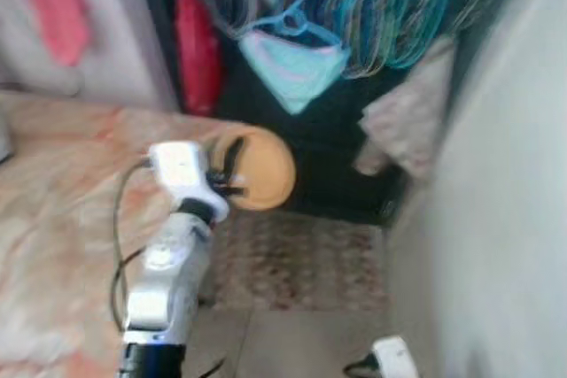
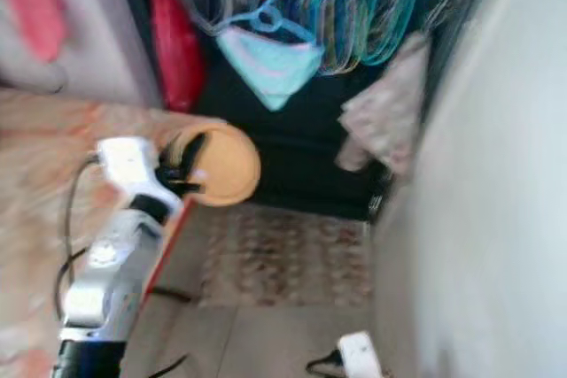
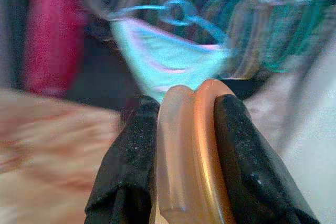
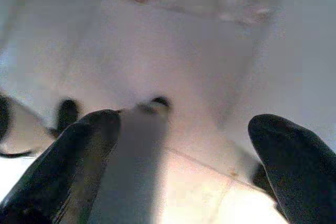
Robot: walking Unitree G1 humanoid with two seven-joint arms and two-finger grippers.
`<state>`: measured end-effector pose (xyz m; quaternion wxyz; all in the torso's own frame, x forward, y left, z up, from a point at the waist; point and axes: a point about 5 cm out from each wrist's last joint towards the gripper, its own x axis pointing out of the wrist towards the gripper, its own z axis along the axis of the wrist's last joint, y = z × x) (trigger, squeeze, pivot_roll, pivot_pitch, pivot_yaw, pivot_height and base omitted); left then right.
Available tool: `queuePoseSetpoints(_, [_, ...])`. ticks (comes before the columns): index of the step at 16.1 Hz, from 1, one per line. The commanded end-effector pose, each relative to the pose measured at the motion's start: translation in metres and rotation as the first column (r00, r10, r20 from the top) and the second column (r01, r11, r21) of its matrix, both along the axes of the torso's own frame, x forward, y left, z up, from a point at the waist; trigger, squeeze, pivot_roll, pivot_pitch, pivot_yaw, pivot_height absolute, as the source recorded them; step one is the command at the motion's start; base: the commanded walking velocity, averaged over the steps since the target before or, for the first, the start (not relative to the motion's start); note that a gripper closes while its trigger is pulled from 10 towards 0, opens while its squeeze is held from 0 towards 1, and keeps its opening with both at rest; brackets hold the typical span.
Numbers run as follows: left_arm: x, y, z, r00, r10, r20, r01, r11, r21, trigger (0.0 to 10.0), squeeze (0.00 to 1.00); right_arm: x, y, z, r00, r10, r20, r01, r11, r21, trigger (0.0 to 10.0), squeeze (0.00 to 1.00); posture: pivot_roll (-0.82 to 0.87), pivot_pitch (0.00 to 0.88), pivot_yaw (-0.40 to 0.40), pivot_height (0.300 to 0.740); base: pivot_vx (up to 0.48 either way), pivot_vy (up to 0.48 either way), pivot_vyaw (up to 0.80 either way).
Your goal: Restocking fridge
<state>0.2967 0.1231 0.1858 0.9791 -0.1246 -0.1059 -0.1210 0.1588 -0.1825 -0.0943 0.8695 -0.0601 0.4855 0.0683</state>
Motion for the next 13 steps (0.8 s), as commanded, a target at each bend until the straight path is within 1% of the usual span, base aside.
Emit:
queuePoseSetpoints(1, [-0.0012, 0.0107, 0.0019, 0.999, 0.04, 0.013, -0.04, 0.999, 0.012, 10.0, 0.0, -0.0057, 0.0058, -0.003, 1.0, -0.009, -0.018, 0.009, 1.0, 0.014, 10.0, 0.0, -0.06, 0.06, 0.031, 0.74, 0.0, 0.0, -0.78])
queuePoseSetpoints(8, [-0.0005, 0.0099, 0.0014, 0.999, 0.036, 0.011, -0.036, 0.999, 0.01, 10.0, 0.0, -0.0048, 0.0046, -0.0027, 1.0, -0.016, -0.016, 0.016, 1.0, 0.002, 10.0, 0.0, -0.06, 0.062, 0.031, 0.74, 0.0, 0.0, -0.78])
queuePoseSetpoints(13, [-0.0001, 0.0095, 0.0015, 0.999, 0.033, 0.011, -0.033, 0.999, 0.008, 10.0, 0.0, -0.0079, 0.005, -0.004, 1.0, -0.019, -0.023, 0.019, 1.0, -0.001, 10.0, 0.0, -0.06, 0.063, 0.033, 0.74, 0.0, 0.0, -0.78])
